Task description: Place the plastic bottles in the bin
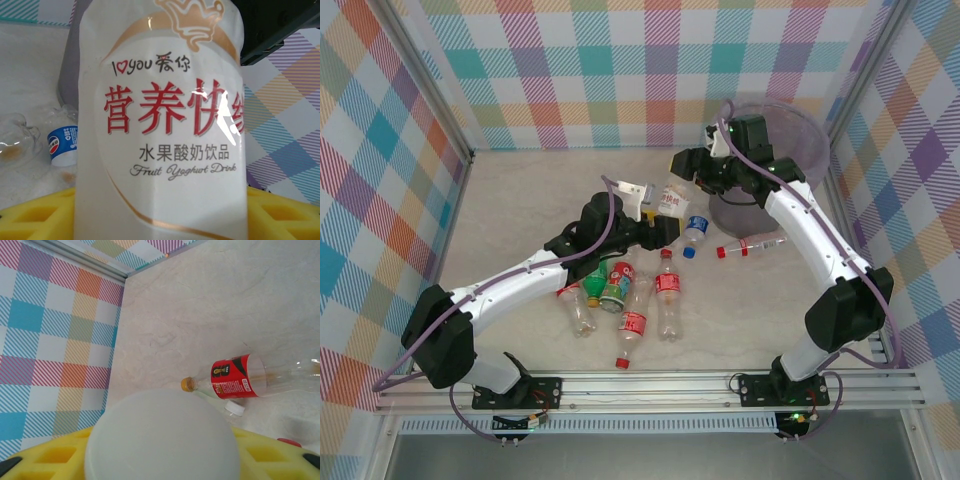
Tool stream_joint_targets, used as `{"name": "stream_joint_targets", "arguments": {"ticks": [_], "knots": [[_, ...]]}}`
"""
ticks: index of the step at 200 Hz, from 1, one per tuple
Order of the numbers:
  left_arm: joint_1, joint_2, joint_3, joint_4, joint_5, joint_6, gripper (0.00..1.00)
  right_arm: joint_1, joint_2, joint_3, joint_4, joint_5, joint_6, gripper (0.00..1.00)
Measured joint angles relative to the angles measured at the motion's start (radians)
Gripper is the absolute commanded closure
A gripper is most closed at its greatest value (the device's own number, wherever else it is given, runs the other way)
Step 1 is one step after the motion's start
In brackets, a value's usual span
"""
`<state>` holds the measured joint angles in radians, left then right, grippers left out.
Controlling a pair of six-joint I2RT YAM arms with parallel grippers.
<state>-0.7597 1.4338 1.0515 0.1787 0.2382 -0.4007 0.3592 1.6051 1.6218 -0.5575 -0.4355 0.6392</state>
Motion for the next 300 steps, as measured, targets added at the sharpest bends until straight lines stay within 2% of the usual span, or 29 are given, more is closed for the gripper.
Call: {"name": "stream_joint_targets", "arguments": {"ticks": [27,52,79,123,161,186,213,256,278,300], "knots": [[0.000,0.000,0.010,-0.001,0.000,0.004,0.19,0.000,0.000,0.000,-0.001,0.000,-0.001,0.55],[-0.002,-0.005,0.013,-0.012,-0.011,0.000,0.00,0.000,0.000,0.014,-0.016,0.008,-0.014,0.56],[-0.004,-0.037,0.015,-0.059,-0.032,0.001,0.00,0.000,0.001,0.073,-0.044,0.019,-0.042,0.57],[-0.004,-0.155,0.040,-0.203,-0.149,-0.007,0.00,-0.022,0.038,0.264,-0.101,0.042,-0.117,0.59],[0.003,-0.303,0.010,-0.279,-0.253,-0.049,0.00,-0.085,0.106,0.479,-0.173,0.088,-0.181,0.60],[0.027,-0.320,-0.004,-0.333,-0.299,-0.087,0.00,-0.151,0.127,0.594,-0.199,0.130,-0.211,0.60],[0.088,-0.311,-0.022,-0.447,-0.373,-0.172,0.01,-0.246,0.126,0.648,-0.196,0.196,-0.237,0.60],[0.281,-0.360,-0.132,-0.596,-0.400,-0.320,0.01,-0.401,0.124,0.654,-0.185,0.259,-0.239,0.60],[0.377,-0.410,-0.195,-0.669,-0.396,-0.353,0.01,-0.431,0.124,0.656,-0.183,0.303,-0.259,0.61],[0.421,-0.446,-0.245,-0.715,-0.396,-0.367,0.03,-0.435,0.126,0.656,-0.181,0.337,-0.281,0.61]]}}
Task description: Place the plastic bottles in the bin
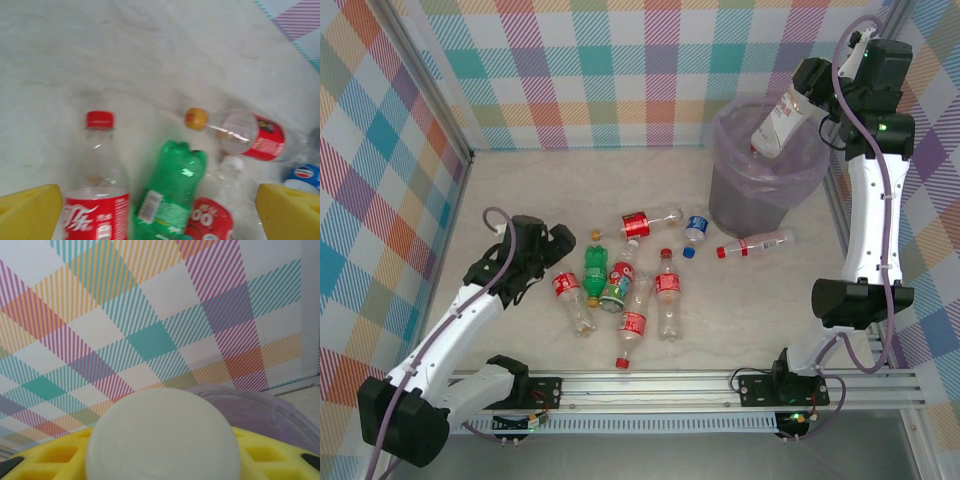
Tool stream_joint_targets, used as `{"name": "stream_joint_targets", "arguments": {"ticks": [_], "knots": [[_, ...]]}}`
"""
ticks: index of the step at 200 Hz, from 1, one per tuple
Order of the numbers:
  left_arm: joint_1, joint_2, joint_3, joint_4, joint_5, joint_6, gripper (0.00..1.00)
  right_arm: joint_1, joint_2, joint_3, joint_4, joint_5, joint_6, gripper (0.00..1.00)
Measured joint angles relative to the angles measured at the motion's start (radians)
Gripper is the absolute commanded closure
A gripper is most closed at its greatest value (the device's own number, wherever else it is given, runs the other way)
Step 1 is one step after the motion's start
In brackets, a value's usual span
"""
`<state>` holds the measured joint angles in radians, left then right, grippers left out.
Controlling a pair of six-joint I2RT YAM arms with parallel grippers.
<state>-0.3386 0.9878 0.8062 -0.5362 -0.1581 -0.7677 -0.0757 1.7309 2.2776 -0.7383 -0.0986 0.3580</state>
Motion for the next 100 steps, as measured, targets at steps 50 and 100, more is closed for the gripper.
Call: {"name": "stream_joint_targets", "arguments": {"ticks": [50,100], "knots": [[0.008,0.013,-0.087,-0.021,0.080,-0.004,0.01,0.003,0.061,-0.012,0.003,0.040,-0.039,0.60],[0.008,0.062,-0.090,-0.077,0.187,0.034,0.00,0.017,0.178,-0.033,-0.010,0.068,-0.069,0.60]]}}
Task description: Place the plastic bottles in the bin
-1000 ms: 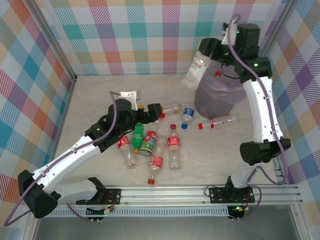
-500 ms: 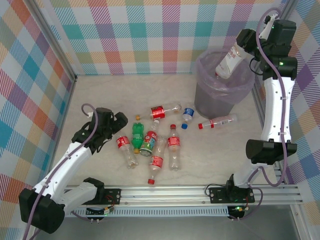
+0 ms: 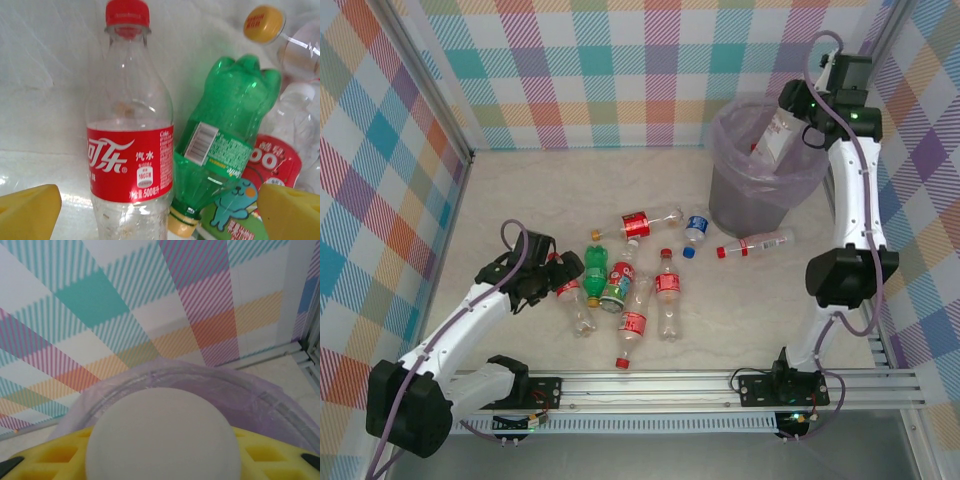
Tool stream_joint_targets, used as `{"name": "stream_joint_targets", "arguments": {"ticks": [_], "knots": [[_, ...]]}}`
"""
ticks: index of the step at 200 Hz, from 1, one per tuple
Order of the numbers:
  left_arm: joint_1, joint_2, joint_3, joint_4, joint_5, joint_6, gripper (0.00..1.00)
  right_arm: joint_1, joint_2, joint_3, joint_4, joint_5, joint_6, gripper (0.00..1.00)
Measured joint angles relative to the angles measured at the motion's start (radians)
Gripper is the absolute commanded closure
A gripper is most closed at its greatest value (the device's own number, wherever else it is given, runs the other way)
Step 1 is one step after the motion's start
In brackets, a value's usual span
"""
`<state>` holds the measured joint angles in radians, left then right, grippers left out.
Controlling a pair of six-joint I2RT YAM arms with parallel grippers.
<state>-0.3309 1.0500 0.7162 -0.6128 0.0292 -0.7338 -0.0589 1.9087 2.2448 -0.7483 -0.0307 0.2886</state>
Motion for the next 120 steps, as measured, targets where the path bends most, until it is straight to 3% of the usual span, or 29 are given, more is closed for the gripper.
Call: {"name": "stream_joint_targets", "arguments": {"ticks": [70,120], "knots": [[-0.012,0.003,-0.070,-0.013,0.100,-0.013,0.00,0.071,0.100,-0.085,-0.004,0.016,-0.023,0.58],[-0.041,0.019,-0.092,0.006,0.118,-0.034,0.02,0.073,0.117,-0.209,0.010,0.013,-0.024,0.47]]}}
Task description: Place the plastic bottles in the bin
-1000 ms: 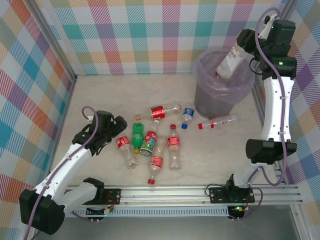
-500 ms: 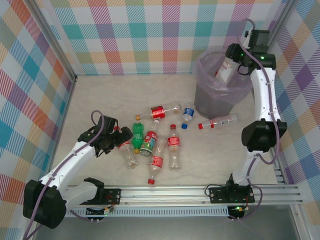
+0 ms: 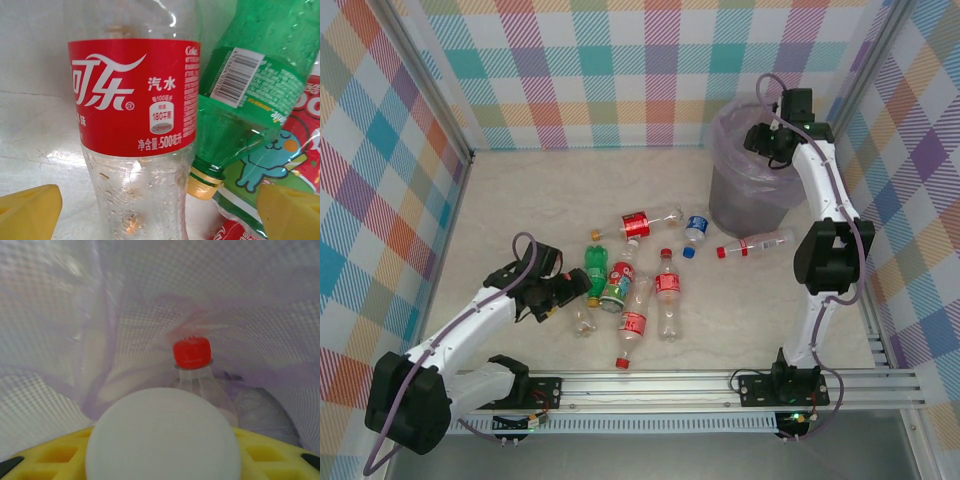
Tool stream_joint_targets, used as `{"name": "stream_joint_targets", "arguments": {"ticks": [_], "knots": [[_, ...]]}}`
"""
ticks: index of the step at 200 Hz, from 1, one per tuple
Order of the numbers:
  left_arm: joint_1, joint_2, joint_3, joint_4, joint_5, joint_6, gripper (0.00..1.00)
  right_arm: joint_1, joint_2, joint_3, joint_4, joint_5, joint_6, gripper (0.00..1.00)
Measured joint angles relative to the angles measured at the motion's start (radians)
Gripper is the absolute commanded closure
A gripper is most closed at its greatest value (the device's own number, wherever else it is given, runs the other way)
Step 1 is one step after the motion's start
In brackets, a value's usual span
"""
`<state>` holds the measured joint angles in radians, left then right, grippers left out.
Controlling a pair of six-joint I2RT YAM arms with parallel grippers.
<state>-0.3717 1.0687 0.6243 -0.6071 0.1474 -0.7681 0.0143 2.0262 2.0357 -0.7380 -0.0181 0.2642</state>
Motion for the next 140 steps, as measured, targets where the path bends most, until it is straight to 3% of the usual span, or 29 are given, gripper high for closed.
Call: {"name": "stream_joint_targets", "arguments": {"ticks": [62,140], "knots": [[-0.001,0.055,-0.042,0.048,0.020,-0.029,0.04,0.000,0.000,-0.008,0.005,0.000,-0.017,0.20],[-0.001,0.096,-0.042,0.091,0.016,-0.034,0.23,0.000,-0.089,0.068,-0.071,0.003,-0.046,0.16]]}}
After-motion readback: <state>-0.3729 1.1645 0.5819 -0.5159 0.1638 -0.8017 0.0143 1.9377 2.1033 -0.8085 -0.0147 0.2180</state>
